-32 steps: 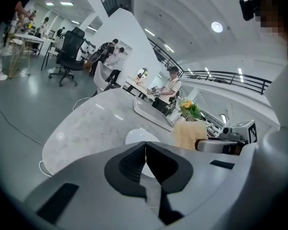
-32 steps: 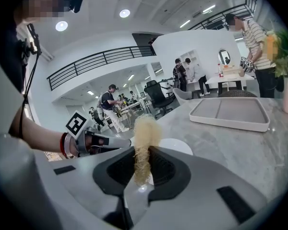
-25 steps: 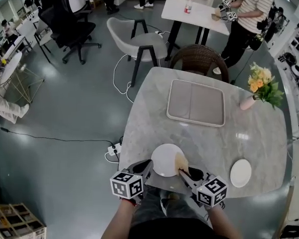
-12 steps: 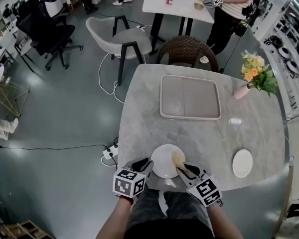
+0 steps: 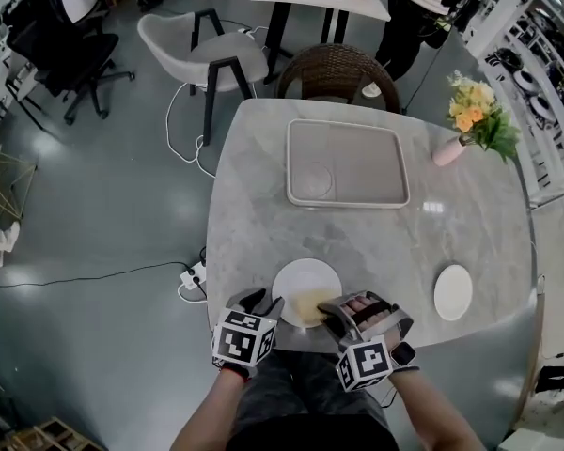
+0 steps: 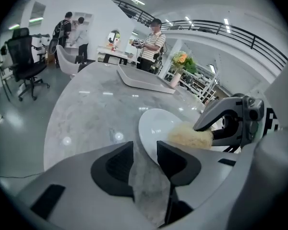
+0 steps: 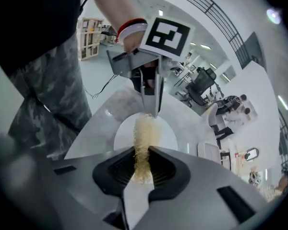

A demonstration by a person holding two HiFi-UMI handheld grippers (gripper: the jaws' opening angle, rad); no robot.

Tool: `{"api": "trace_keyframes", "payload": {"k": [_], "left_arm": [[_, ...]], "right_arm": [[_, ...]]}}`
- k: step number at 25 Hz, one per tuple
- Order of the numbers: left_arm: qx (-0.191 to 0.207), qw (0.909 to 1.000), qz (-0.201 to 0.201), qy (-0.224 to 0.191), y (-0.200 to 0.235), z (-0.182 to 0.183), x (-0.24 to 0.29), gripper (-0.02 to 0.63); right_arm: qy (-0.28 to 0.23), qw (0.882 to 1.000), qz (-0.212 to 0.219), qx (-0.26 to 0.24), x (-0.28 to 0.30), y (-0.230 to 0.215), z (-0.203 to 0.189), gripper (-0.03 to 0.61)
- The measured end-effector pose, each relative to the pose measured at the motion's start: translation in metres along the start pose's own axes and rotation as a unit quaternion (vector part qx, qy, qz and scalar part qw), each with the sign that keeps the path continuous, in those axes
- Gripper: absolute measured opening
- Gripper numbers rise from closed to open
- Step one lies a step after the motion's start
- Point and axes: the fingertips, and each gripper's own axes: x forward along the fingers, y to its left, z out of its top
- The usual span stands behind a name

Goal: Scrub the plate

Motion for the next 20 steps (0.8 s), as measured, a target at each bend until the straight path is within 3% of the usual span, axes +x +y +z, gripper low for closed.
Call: {"api": "trace_keyframes", "payload": {"k": [3, 8, 10, 14, 20], "left_arm": [[-0.018, 0.9998, -0.007, 0.005, 0.0, 0.0, 0.001, 0.158], [0.001, 0.9991, -0.027, 0.033, -0.003, -0.003, 0.002, 0.138], [-0.014, 0.9984, -0.041, 0.036, -0.006, -0.003, 0.004, 0.09], [-0.051, 0.9973, -0.046, 0.027, -0.006, -0.002, 0.005, 0.083], [-0.059, 0.9971, -0.043, 0.023, -0.007, -0.002, 0.005, 0.081]], "right_arm": [[0.014, 0.999, 0.003, -0.05, 0.006, 0.001, -0.003, 0.071], [0.014, 0.99, 0.04, -0.134, 0.013, 0.011, 0.0, 0.071], [0.008, 0.987, 0.05, -0.151, 0.015, 0.012, 0.002, 0.071], [-0.005, 0.982, 0.06, -0.179, 0.019, 0.012, 0.005, 0.071], [-0.011, 0.982, 0.036, -0.185, 0.034, -0.01, 0.015, 0.071]]}}
